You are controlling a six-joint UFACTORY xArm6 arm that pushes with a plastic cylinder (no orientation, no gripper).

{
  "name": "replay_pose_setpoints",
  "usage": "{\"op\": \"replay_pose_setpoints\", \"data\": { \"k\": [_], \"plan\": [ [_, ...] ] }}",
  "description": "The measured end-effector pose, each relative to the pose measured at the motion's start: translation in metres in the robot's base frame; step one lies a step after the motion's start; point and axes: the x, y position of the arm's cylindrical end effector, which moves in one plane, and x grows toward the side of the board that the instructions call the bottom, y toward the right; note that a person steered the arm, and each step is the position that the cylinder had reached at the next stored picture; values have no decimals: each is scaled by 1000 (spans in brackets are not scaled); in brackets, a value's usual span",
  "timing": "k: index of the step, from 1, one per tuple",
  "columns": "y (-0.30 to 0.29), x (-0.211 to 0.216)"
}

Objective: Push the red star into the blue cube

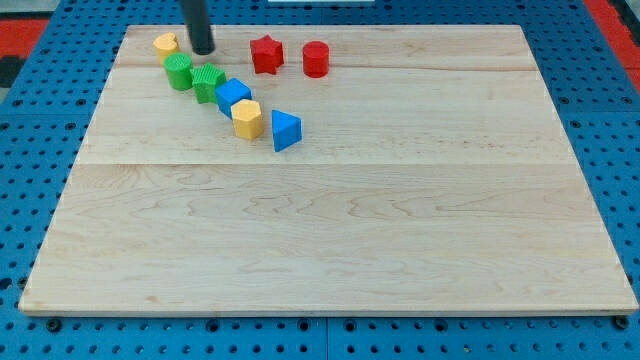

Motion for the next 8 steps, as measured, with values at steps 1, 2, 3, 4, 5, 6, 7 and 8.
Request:
{"op": "replay_pose_setpoints", "data": {
  "k": [1,2,3,4,5,6,7,8],
  "plan": [
    [1,0],
    [0,0],
    [-1,-2],
    [-2,-2],
    [3,-37],
    [21,-42],
    [53,-36],
    [97,8]
  ]
}}
